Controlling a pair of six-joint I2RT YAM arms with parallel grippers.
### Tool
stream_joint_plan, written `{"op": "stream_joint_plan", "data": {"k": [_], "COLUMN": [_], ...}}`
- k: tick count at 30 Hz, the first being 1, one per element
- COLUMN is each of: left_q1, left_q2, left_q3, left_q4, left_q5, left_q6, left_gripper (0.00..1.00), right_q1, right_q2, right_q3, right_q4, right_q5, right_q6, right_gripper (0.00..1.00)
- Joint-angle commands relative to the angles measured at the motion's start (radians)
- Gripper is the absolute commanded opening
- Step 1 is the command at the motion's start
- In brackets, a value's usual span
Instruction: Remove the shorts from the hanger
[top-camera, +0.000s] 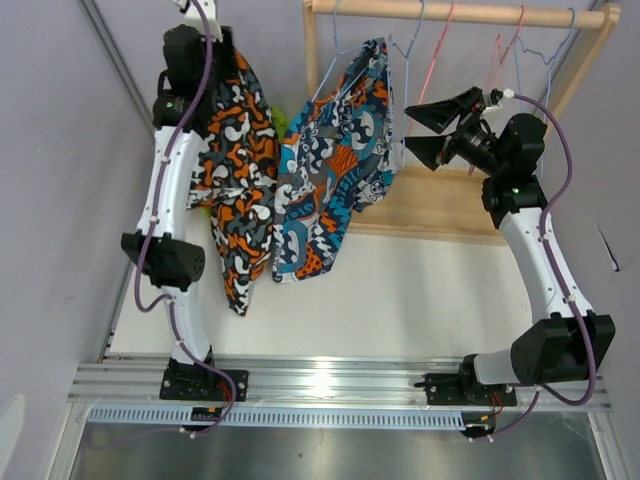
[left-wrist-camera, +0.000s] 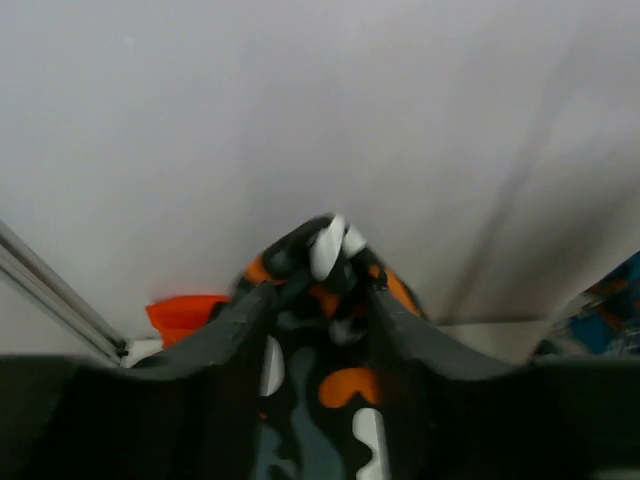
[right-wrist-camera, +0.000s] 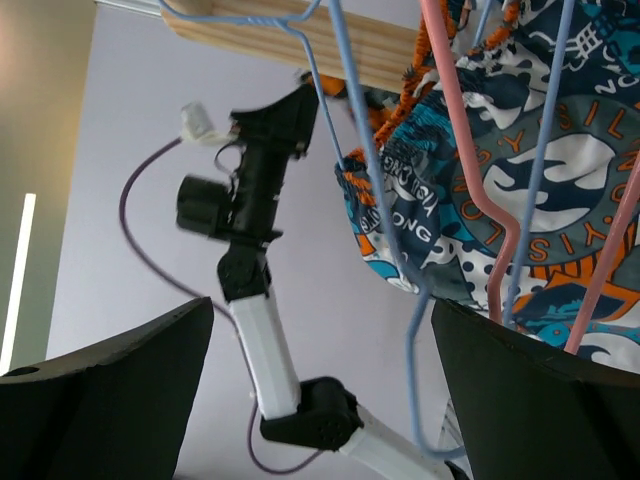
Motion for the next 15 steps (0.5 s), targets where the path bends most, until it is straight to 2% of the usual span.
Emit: {"op": "stream_joint_plan", "data": {"k": [1, 6, 8, 9, 12, 13, 15], "left_q1": [0.009, 0.009, 0.008, 0.001, -0.028, -0.037, -0.057], "left_q2": [0.085, 0.127, 0.059, 0.021, -0.172, -0.223, -0.375], "left_q3": [0.000, -0.044, -0.071, -0.168, -0.336, -0.459, -0.543], "left_q4": [0.097, 0.058, 0.059, 0.073, 0.148, 0.165, 0.211], "left_q5": [0.011, -0.058, -0.072, -0.075, -0.089, -0.094, -0.106], "left_q6": [-0.064, -0.102, -0.118, -0.119, -0.098, -0.084, -0.072], "left_gripper": [0.98, 0.99, 0.99, 0.99, 0.99, 0.99, 0.99], "right_q1": [0.014, 0.072, 0.102, 0.135, 0.181, 0.188, 0.199], "right_q2": [-0.063, -0.077, -0.042, -0.022, 0.076, 0.105, 0.196], "right_q3": [-0.009, 0.072, 0.174, 0.210, 0.345, 0.383, 0.500], "right_q4": [0.004, -0.061, -0.124, -0.132, -0.166, -0.167, -0.186], "right_q5": [-0.034, -0.012, 0.001, 0.002, 0.001, 0.001, -0.007], "right_q6": [-0.060, -0.153, -0.202, -0.235, -0.249, -0.250, -0.247], "right_gripper": [1.00, 1.00, 0.99, 0.99, 0.99, 0.99, 0.99]}}
